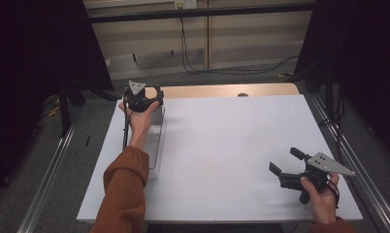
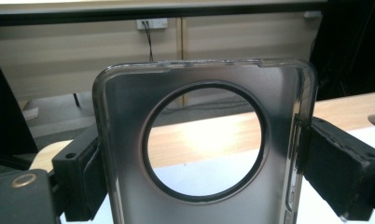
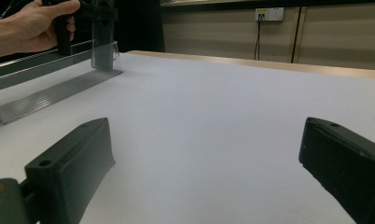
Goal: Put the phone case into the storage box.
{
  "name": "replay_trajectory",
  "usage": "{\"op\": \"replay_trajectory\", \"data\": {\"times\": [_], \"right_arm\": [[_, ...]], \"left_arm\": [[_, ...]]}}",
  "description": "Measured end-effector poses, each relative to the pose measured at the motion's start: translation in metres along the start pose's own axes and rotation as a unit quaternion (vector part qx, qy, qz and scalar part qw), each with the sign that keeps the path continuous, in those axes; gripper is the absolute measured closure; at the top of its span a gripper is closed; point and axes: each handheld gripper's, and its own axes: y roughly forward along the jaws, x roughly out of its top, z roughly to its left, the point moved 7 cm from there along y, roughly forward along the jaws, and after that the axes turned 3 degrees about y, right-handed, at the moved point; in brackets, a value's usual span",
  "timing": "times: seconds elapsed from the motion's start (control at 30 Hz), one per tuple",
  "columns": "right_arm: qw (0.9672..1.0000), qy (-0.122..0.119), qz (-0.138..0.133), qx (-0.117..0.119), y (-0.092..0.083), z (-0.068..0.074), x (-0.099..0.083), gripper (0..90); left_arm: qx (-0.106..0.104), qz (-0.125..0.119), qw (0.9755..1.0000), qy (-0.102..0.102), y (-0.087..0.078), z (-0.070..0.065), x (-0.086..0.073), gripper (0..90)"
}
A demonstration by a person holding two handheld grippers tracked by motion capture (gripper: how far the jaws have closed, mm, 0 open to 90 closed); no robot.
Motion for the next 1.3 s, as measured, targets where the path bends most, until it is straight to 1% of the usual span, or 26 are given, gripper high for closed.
{"op": "replay_trajectory", "data": {"times": [0.03,0.13,0.17,0.2,0.23,0.27,0.3,0.33,0.37,0.4,0.47,0.5,0.6,0.67,0.73,0.77,0.8,0.87,0.9,0.93,0.97,1.03,1.07,1.1,1.2,1.3], "right_arm": [[1.0000,-0.005,0.001,-0.002,0.0004,-0.0006,-0.0005,2.3],[1.0000,0.000,-0.001,0.000,0.0006,0.0008,0.0002,2.2],[1.0000,-0.002,0.001,0.000,0.0004,0.0006,-0.0002,2.3],[1.0000,-0.001,0.001,0.000,0.0005,0.0007,-0.0002,2.2],[1.0000,0.001,0.000,0.000,0.0007,0.0007,0.0001,2.3],[1.0000,0.001,0.000,0.000,0.0007,0.0008,0.0001,2.3],[1.0000,0.001,0.000,0.000,0.0007,0.0009,0.0002,2.3],[1.0000,-0.001,0.001,0.000,0.0009,0.0009,0.0000,2.3],[1.0000,-0.002,-0.001,-0.002,0.0008,0.0006,0.0001,2.3],[1.0000,-0.002,0.000,-0.002,0.0005,0.0006,0.0002,2.2],[1.0000,-0.003,0.000,-0.002,0.0007,0.0007,0.0003,2.3],[1.0000,-0.004,0.001,-0.002,0.0008,0.0008,0.0004,2.3],[1.0000,-0.003,0.001,-0.001,0.0016,0.0009,0.0002,2.3],[1.0000,-0.003,0.000,0.000,0.0025,0.0012,0.0001,2.3],[1.0000,-0.004,0.001,0.000,0.0017,0.0009,0.0002,2.3],[1.0000,-0.003,0.001,0.000,0.0014,0.0006,0.0002,2.3],[1.0000,-0.006,0.002,0.000,0.0013,0.0003,-0.0002,2.3],[1.0000,-0.004,0.003,0.000,0.0011,0.0006,-0.0003,2.3],[1.0000,-0.002,0.001,-0.002,0.0011,0.0007,0.0002,2.3],[1.0000,-0.003,0.001,-0.001,0.0010,0.0008,0.0002,2.3],[1.0000,-0.003,0.001,-0.001,0.0009,0.0009,0.0001,2.3],[1.0000,-0.004,0.002,-0.001,0.0011,0.0004,-0.0004,2.2],[1.0000,-0.004,0.002,-0.001,0.0009,0.0005,-0.0003,2.3],[1.0000,-0.001,-0.001,-0.002,0.0009,0.0008,0.0004,2.3],[1.0000,-0.003,0.000,-0.001,0.0009,0.0010,0.0003,2.3],[1.0000,-0.002,-0.001,-0.002,0.0009,0.0008,0.0004,2.3]], "left_arm": [[0.001,0.001,1.0000,-0.001,-0.0007,0.0000,0.0001,11.2],[-0.006,-0.008,0.9999,-0.014,-0.0020,-0.0003,0.0024,10.7],[-0.005,-0.002,0.9999,-0.012,-0.0033,0.0008,0.0026,10.5],[-0.004,-0.005,0.9999,-0.014,-0.0042,0.0001,0.0036,11.8],[-0.007,-0.004,0.9999,-0.008,-0.0053,0.0007,0.0037,11.5],[-0.001,-0.006,0.9999,-0.013,-0.0067,0.0010,0.0049,11.5],[-0.010,-0.010,0.9999,-0.010,-0.0073,0.0008,0.0056,11.7],[-0.009,-0.009,0.9999,-0.009,-0.0077,0.0008,0.0055,11.9],[-0.008,-0.008,0.9999,-0.013,-0.0079,0.0004,0.0054,12.0],[-0.005,-0.007,0.9999,-0.012,-0.0086,0.0020,0.0055,12.0],[-0.011,-0.009,0.9997,-0.018,-0.0095,0.0019,0.0050,12.0],[-0.009,-0.010,0.9997,-0.019,-0.0096,0.0022,0.0052,12.0],[-0.004,-0.009,0.9999,-0.012,-0.0099,0.0040,0.0067,12.5],[-0.006,-0.023,0.9993,-0.030,-0.0093,0.0025,0.0090,12.7],[-0.012,-0.024,0.9993,-0.026,-0.0087,0.0005,0.0086,12.8],[-0.009,-0.020,0.9994,-0.027,-0.0089,0.0004,0.0077,12.7],[-0.013,-0.023,0.9992,-0.030,-0.0083,0.0001,0.0073,12.7],[-0.009,-0.016,0.9995,-0.026,-0.0077,-0.0004,0.0051,12.6],[-0.016,-0.019,0.9994,-0.024,-0.0072,-0.0005,0.0050,12.5],[-0.012,-0.019,0.9994,-0.025,-0.0071,0.0006,0.0051,12.5],[-0.009,-0.013,0.9996,-0.022,-0.0076,0.0013,0.0048,12.3],[-0.011,-0.013,0.9996,-0.021,-0.0077,0.0000,0.0051,12.2],[-0.007,-0.012,0.9997,-0.018,-0.0078,0.0002,0.0050,12.0],[-0.013,-0.016,0.9997,-0.016,-0.0071,-0.0004,0.0051,12.0],[-0.013,-0.007,0.9998,-0.012,-0.0071,-0.0007,0.0035,9.9],[-0.012,0.003,0.9997,-0.020,-0.0068,-0.0006,0.0010,7.0]]}}
